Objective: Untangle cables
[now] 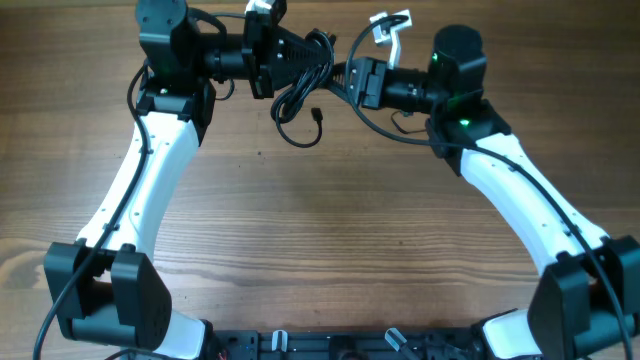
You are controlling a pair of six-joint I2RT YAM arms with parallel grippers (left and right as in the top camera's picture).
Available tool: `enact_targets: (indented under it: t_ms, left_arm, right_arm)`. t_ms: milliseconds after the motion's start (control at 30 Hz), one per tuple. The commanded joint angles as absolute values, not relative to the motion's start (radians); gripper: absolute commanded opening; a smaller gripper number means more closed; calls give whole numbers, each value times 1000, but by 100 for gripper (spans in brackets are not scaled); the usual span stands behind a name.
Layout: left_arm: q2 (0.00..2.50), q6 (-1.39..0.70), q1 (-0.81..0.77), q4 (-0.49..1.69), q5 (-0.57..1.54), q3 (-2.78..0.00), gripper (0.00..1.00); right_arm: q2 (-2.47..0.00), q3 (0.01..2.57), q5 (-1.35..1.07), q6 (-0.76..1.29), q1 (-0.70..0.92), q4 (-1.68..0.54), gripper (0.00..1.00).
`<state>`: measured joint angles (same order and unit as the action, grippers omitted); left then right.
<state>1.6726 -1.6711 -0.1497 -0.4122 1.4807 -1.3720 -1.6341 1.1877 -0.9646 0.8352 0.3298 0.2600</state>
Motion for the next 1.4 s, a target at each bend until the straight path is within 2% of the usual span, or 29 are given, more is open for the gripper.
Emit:
enact_targets:
  t_ms: [0,100,167,267,400,567,667,767,933,967,1033,1100,1133,1233,1267,1333,1367]
  left_arm:
    - [1670,-1714,-148,-421,1456,-1386,4]
    - [1670,-1719,-148,-420,1448,-1386,4]
    - [1670,-1745,-148,-437,1445,-1386,4]
    - [1670,-1744,-148,-446,1442,-1386,4]
    - [1670,-1743,-147,-446,1441,-1386,4]
    - [1670,-1732,-113,-446,1444,-1386,4]
    - [1670,-1611,-85,-445,1446,-1386,4]
    - [1670,-1375,-81,-340,1446,-1385,4]
    - [1670,-833,-81,72,1415,-1356,4]
    - [1670,-690,-81,242,1343,-1352,4]
    - [1670,-544,-81,457,1173,-1352,4]
    - [1670,-475,-97,736,773,-1352,4]
    - [1670,-475,-118,785,689,-1349,4]
    - [1670,-480,-182,742,722,-1327,4]
    - [1670,-495,-184,700,789,-1327,4]
    - [1670,-624,-155,508,1057,-1327,4]
    - [1670,-765,-132,345,1205,-1327,4]
  right_arm:
    - [-1702,1202,-1022,892,367,357,55]
    - [-1740,1202,-1006,939,379,456,48]
    - [-1745,1202,-988,959,379,474,40]
    - [-1745,1202,-988,969,379,466,21]
    - [-1745,1202,-989,944,379,443,10]
    - [-1742,1202,-991,843,324,250,9]
    - [-1727,1202,-992,765,268,124,8]
    - [-1708,1202,-988,691,243,1,8]
    - [-1678,1203,-889,507,242,-310,8]
    - [-1671,1203,-863,479,242,-357,8]
    - [-1655,1203,-806,426,243,-451,9]
    - [-1646,1203,-697,364,243,-582,9]
    - [-1646,1203,-650,348,245,-625,9]
    - [-1646,1203,-701,321,251,-635,10]
    - [-1645,1203,-759,316,251,-611,14]
    - [-1645,1203,-914,315,251,-523,21]
    - [-1645,1203,-987,324,252,-459,29]
